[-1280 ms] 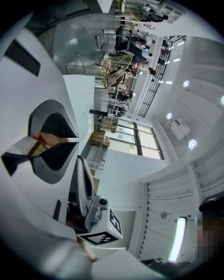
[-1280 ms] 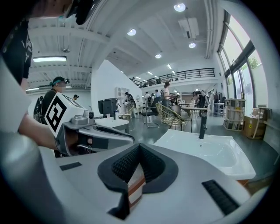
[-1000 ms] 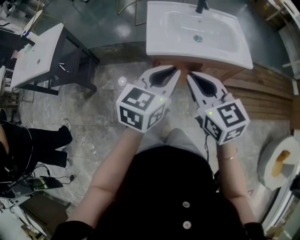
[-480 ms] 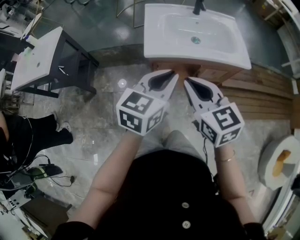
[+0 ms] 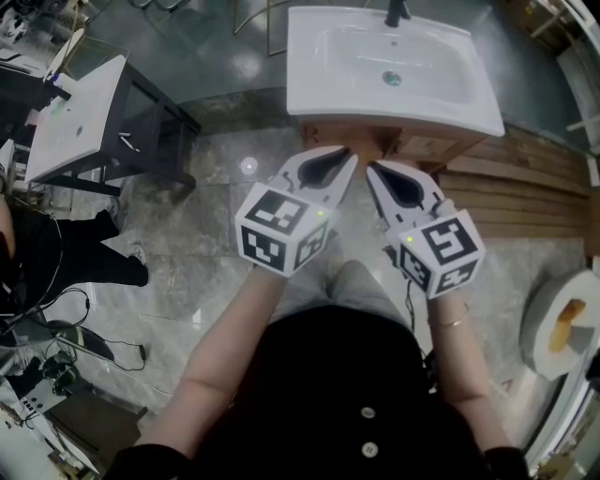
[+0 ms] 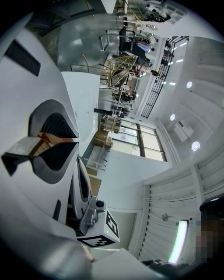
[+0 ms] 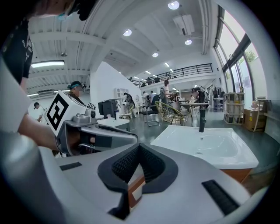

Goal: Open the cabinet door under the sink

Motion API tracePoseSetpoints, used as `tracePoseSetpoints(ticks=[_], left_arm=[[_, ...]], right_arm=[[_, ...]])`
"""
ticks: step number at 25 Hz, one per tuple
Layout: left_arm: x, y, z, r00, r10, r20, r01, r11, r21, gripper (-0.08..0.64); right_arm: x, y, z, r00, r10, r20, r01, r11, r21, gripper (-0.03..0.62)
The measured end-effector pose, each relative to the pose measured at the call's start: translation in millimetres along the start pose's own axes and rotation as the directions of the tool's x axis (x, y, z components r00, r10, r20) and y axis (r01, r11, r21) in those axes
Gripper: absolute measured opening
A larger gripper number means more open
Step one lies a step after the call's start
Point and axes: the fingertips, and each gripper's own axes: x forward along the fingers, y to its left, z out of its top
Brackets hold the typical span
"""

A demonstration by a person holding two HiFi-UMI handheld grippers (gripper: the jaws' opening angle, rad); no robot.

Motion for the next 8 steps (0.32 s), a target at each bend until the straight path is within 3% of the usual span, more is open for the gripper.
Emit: tracePoseSetpoints(ticks=[8], left_arm=[[-2.5,-9.3,-3.8,1.0,0.002,-0.002,-0.002,1.0,-0.014,0.04]], right_arm=[[-8.7,0.1,-4.8,1.0,0.001,-0.003,-0.001,1.0,-0.003,0.008]])
